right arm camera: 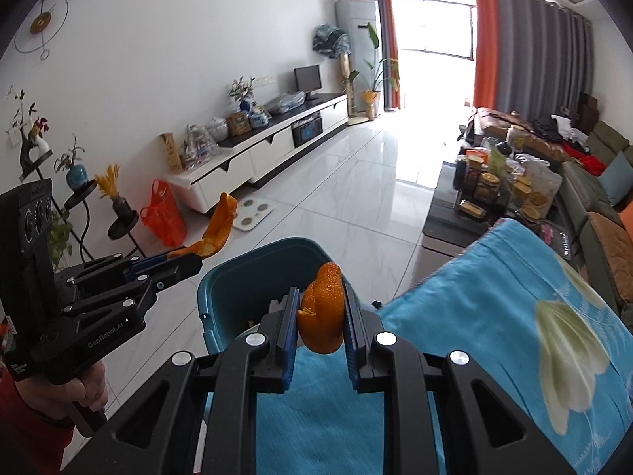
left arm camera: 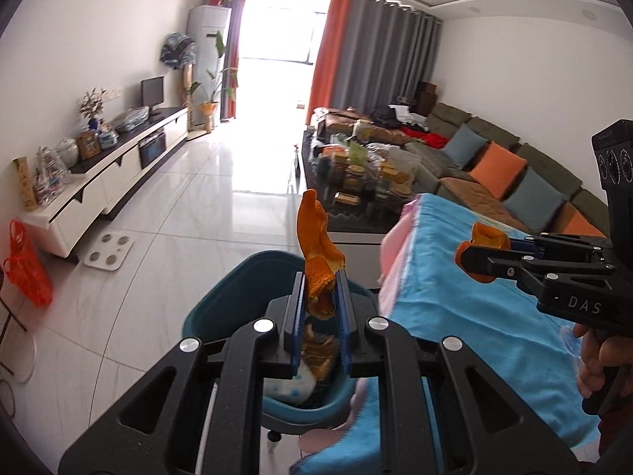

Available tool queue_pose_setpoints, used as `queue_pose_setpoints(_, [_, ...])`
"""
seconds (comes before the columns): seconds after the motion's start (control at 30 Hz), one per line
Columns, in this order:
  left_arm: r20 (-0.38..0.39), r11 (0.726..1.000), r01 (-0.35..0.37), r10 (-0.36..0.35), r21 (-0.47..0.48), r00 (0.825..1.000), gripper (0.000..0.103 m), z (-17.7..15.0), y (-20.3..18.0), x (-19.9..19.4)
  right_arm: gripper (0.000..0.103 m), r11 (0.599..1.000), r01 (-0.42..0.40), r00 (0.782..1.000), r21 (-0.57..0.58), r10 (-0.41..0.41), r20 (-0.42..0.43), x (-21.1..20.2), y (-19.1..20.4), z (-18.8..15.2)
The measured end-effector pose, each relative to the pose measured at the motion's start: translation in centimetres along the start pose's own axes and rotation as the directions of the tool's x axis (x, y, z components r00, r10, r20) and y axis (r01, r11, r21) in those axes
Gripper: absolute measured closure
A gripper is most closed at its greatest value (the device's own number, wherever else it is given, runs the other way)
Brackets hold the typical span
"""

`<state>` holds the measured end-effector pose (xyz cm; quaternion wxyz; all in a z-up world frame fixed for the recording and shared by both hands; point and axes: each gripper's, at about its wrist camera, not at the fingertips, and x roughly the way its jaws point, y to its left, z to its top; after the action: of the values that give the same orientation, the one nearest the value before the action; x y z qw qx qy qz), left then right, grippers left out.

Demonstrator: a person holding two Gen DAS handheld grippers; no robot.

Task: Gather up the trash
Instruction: 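Carry both orange peels to the teal bin and open both tools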

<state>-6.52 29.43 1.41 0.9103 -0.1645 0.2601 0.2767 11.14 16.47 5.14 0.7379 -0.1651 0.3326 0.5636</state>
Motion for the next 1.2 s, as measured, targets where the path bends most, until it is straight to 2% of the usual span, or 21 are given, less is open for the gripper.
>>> queue_pose_setpoints(0.23, [-0.063, 0.999, -0.025, 0.022, -0.038, 0.998, 0.088, -1.0, 2.5, 1.8, 0.084, 0.999, -0.028, 0.997, -0.017, 0.026, -0.072, 3.7, 0.8, 0.5])
queue_pose_setpoints(0.53, [-0.132, 0.997, -0.033, 0.025, -0.065, 0.991, 0.088, -1.8, 3.0, 6.8, 0.084, 0.998, -0.057, 0.986, -0.015, 0.054, -0.16, 8.1, 1.0, 0.8])
queue_pose_setpoints(0.9, [-0.206, 0.995, -0.024, 0.004, -0.094, 0.979, 0.088, -2.4, 2.9, 12.7, 0.084, 0.997, -0.078, 0.956, 0.007, 0.077, -0.284, 13.7, 0.6, 0.9])
queue_pose_setpoints(1.07, [-0.268, 0.994, -0.004, -0.025, -0.105, 0.963, 0.088, -3.2, 3.1, 15.6, 0.083, 0.997, -0.083, 0.935, -0.01, 0.074, -0.346, 15.8, 1.2, 0.4])
queue_pose_setpoints(1.1, [-0.283, 0.994, 0.009, -0.039, -0.105, 0.958, 0.087, -3.4, 3.0, 16.0, 0.082, 0.997, -0.08, 0.933, -0.013, 0.07, -0.354, 16.0, 1.3, 0.3])
queue_pose_setpoints(1.17, [-0.288, 0.995, 0.013, -0.042, -0.104, 0.957, 0.085, -3.6, 2.8, 16.6, 0.073, 0.996, -0.083, 0.927, -0.011, 0.073, -0.368, 16.5, 1.4, 0.1])
queue_pose_setpoints(1.2, [-0.296, 0.995, 0.014, -0.043, -0.102, 0.954, 0.074, -3.7, 2.7, 16.9, 0.072, 0.996, -0.084, 0.926, -0.006, 0.076, -0.37, 16.6, 1.4, 0.1])
